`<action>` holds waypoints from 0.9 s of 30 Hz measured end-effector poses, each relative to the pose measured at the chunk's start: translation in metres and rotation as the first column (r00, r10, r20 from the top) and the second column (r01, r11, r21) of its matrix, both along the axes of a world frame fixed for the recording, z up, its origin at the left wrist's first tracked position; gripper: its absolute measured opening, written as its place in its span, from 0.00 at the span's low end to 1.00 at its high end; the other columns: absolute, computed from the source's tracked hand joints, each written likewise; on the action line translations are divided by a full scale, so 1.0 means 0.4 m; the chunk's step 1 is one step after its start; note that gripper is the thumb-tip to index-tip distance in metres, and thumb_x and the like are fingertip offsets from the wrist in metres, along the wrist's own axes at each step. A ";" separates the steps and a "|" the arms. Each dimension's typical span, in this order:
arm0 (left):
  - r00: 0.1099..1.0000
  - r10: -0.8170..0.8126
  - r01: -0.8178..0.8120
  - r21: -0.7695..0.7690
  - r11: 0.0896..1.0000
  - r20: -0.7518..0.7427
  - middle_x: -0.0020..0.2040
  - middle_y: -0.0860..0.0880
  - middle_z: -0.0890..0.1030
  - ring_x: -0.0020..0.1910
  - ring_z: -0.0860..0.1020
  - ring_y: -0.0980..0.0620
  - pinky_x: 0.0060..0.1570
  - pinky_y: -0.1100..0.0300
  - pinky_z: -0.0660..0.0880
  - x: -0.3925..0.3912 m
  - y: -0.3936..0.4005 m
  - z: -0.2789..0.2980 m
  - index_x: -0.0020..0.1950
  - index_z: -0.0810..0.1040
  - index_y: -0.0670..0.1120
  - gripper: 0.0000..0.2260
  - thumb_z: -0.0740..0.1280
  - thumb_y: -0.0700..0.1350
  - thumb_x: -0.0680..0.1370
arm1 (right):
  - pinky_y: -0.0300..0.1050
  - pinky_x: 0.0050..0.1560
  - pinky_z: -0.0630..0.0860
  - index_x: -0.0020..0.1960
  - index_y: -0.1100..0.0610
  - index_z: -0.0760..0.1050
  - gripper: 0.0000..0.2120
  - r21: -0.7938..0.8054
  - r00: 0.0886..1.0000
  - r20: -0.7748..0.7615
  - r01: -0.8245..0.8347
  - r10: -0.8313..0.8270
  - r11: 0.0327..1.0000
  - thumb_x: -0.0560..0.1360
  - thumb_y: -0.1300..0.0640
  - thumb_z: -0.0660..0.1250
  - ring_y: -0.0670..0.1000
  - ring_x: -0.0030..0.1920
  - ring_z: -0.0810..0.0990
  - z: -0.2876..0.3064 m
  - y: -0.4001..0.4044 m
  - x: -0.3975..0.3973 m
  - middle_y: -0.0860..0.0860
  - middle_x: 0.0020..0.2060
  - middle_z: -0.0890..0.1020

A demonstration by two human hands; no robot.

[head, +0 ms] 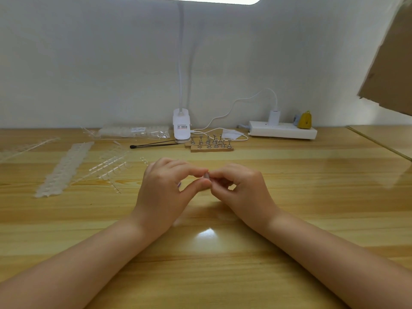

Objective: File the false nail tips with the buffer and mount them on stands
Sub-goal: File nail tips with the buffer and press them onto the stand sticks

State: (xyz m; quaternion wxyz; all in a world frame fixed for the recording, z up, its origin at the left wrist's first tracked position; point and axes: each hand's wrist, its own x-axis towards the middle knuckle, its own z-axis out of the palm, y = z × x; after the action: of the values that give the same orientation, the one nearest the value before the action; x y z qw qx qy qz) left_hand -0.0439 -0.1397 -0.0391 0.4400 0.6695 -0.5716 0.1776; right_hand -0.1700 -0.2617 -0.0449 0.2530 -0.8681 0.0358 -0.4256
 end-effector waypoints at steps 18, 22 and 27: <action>0.981 0.057 -0.054 0.025 0.998 -0.188 0.37 0.58 0.80 0.41 0.76 0.52 0.49 0.46 0.71 -0.023 0.006 0.007 0.38 0.80 0.53 0.12 0.68 0.60 0.74 | 0.46 0.38 0.75 0.44 0.62 0.82 0.02 -0.056 0.998 0.019 0.061 -0.060 0.997 0.72 0.66 0.71 0.49 0.36 0.77 0.009 0.010 -0.001 0.52 0.35 0.80; 0.985 0.056 -0.057 0.001 0.998 -0.162 0.34 0.55 0.79 0.38 0.76 0.50 0.47 0.44 0.72 -0.026 0.004 0.001 0.35 0.79 0.49 0.08 0.73 0.48 0.73 | 0.50 0.36 0.75 0.44 0.63 0.82 0.03 -0.138 0.998 0.027 0.056 -0.052 0.989 0.72 0.68 0.71 0.51 0.35 0.77 0.004 0.006 -0.002 0.53 0.35 0.80; 0.987 0.005 -0.003 0.017 1.000 -0.158 0.32 0.57 0.78 0.37 0.77 0.52 0.46 0.43 0.73 -0.024 0.006 -0.005 0.36 0.81 0.47 0.08 0.71 0.47 0.74 | 0.45 0.34 0.76 0.44 0.64 0.82 0.04 -0.237 0.998 0.020 0.058 -0.055 0.970 0.71 0.69 0.71 0.47 0.35 0.75 -0.004 0.000 0.001 0.53 0.34 0.79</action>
State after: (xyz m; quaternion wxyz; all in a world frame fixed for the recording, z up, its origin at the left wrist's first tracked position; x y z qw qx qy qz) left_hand -0.0535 -0.1372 -0.0410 0.4781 0.6862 -0.5350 0.1201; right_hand -0.1697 -0.2617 -0.0467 0.1356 -0.8880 0.0076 -0.4394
